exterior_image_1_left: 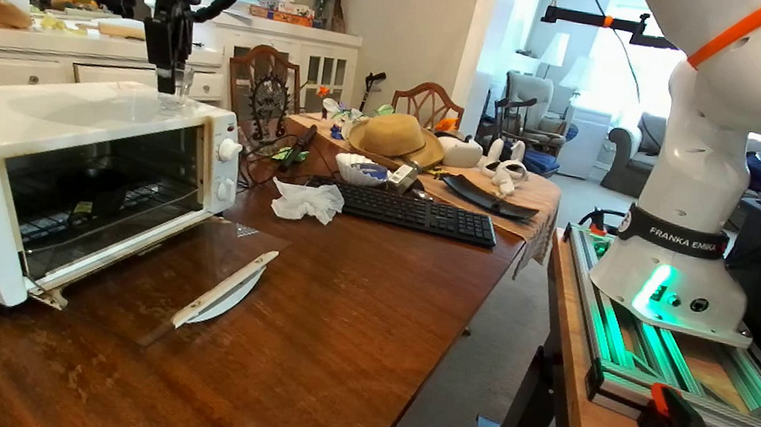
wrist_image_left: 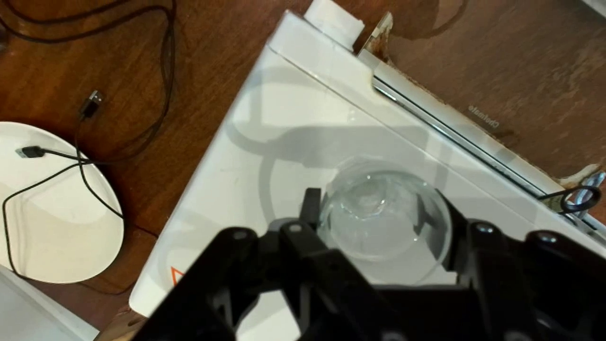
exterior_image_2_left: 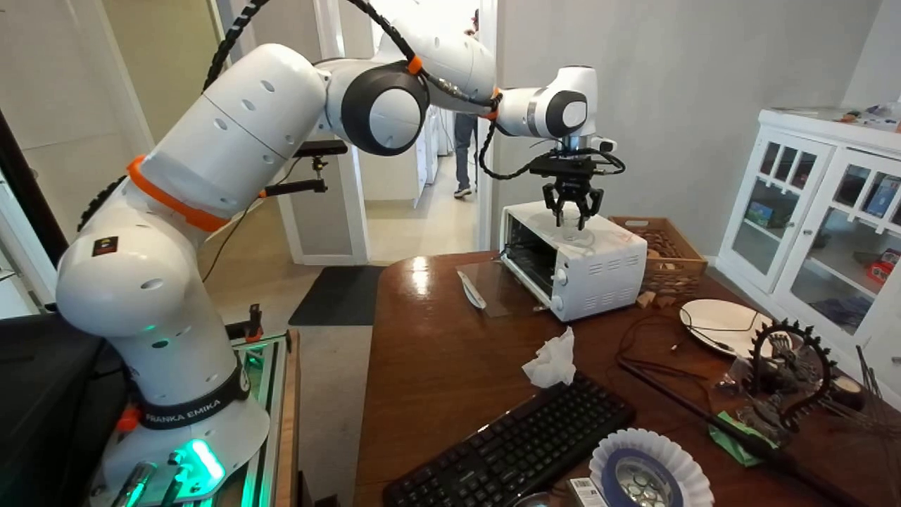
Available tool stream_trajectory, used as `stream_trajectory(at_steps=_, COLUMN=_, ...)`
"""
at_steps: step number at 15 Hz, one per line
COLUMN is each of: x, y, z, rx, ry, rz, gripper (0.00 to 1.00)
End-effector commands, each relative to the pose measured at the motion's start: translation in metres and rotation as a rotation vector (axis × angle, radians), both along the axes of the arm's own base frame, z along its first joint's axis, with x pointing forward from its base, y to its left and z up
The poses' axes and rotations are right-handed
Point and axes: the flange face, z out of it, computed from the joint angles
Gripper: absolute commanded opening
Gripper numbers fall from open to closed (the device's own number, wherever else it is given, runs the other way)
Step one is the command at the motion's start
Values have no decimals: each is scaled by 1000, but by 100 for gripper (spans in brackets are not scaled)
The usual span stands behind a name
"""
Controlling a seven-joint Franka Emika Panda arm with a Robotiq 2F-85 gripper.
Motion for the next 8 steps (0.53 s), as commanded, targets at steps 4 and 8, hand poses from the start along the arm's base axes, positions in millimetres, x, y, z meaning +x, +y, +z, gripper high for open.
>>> stream_trajectory(at_steps=4, x=-1, y=1, z=-3, rx=11, ry=49, rz=-17, gripper=81)
stream_trajectory(at_steps=8, x=-2, y=2, z=-2, rx=13, ry=51, rz=-13, gripper=100)
